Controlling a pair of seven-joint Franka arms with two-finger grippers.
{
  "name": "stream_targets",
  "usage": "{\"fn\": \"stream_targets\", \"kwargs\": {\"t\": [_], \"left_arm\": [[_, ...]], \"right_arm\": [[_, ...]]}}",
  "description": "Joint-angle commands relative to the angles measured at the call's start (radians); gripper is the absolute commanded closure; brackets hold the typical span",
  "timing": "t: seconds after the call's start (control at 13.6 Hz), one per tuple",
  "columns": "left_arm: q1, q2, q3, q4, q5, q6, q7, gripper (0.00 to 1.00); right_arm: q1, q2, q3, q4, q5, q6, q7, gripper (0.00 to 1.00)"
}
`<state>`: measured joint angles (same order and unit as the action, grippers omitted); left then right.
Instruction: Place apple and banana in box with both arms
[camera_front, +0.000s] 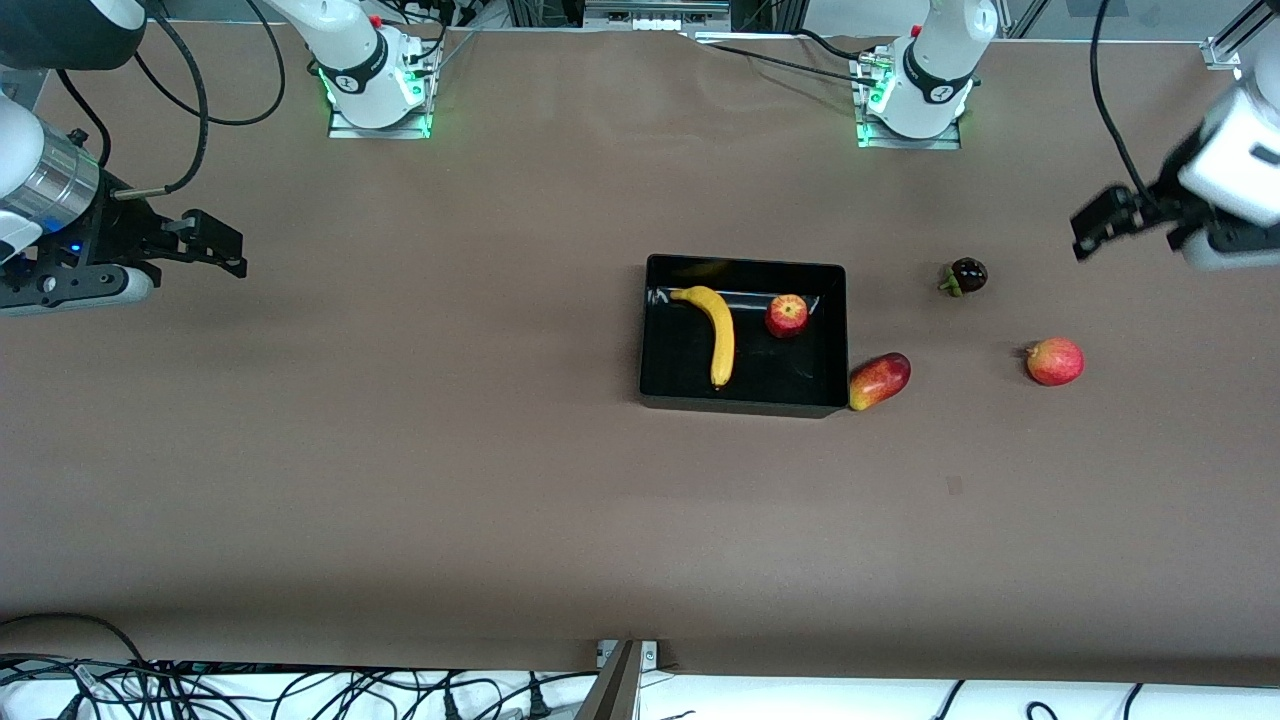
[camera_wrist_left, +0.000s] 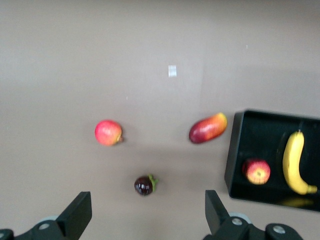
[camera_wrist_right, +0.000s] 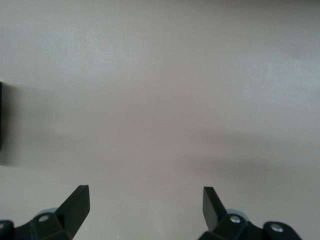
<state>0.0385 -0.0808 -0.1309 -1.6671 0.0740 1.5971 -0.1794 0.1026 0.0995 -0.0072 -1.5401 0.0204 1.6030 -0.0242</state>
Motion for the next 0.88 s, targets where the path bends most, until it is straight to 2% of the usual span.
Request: {"fn": "stream_targets", "kwargs": {"t": [0.0, 0.07, 0.15, 0.37, 0.81], "left_arm": [[-0.105, -0.045, 0.06, -0.085, -0.017, 0.032, 0.011, 0.0], [-0.135, -0.043, 0.094, -0.083, -0.017, 0.03, 0.011, 0.0], [-0.131, -0.03, 0.099, -0.076, -0.02, 0.03, 0.011, 0.0], [-0.124, 0.021, 0.097, -0.001, -0.022, -0.038, 0.006, 0.0], [-0.124, 0.033, 0.099, 0.015, -0.022, -0.043, 0.008, 0.0]], "right_arm": [[-0.003, 0.0, 0.001, 0.008, -0.005, 0.0, 0.004, 0.0], [-0.003, 0.0, 0.001, 0.008, -0.005, 0.0, 0.004, 0.0], [-0.003, -0.001, 0.001, 0.008, -0.005, 0.0, 0.004, 0.0], [-0.003, 0.0, 0.001, 0.008, -0.005, 0.0, 0.004, 0.0], [-0.003, 0.0, 0.001, 0.008, -0.005, 0.0, 0.004, 0.0]]}}
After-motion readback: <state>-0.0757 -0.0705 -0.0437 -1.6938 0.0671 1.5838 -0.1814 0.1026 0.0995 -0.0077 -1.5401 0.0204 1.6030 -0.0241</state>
